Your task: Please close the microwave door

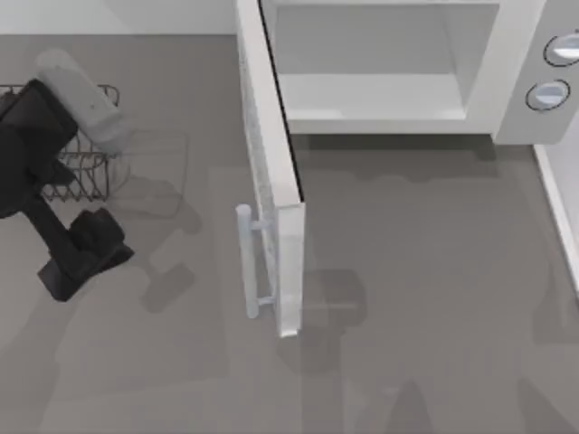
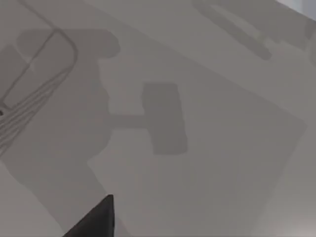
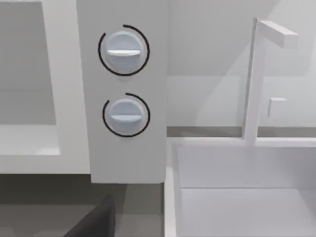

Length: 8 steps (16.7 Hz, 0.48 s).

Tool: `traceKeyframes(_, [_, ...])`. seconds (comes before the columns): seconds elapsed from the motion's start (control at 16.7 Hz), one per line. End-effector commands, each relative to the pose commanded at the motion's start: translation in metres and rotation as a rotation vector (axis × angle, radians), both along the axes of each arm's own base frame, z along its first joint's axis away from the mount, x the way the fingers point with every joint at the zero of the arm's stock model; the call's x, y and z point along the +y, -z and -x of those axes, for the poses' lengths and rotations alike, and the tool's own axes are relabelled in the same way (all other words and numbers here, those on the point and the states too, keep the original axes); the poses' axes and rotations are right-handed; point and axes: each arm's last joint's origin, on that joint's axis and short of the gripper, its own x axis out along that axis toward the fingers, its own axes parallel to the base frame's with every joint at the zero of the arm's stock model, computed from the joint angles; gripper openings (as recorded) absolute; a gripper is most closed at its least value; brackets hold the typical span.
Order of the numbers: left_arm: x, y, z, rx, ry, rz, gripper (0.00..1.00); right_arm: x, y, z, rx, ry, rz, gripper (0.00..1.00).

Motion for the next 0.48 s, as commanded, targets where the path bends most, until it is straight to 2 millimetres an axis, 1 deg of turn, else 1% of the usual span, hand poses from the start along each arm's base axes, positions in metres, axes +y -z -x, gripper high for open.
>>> traceKeyframes(0.24, [-0.030, -0.029, -0.046, 0.096, 0.209, -0.010, 1.00, 0.000, 0.000, 0.000, 0.000, 0.000, 0.000, 1.00])
traceKeyframes(0.36, [-0.044, -0.042, -0.065, 0.104, 0.296, -0.001, 1.00, 0.000, 0.000, 0.000, 0.000, 0.000, 0.000, 1.00])
traceKeyframes(0.48, [-0.055, -0.055, -0.078, 0.090, 0.369, 0.013, 1.00, 0.000, 0.000, 0.000, 0.000, 0.000, 0.000, 1.00])
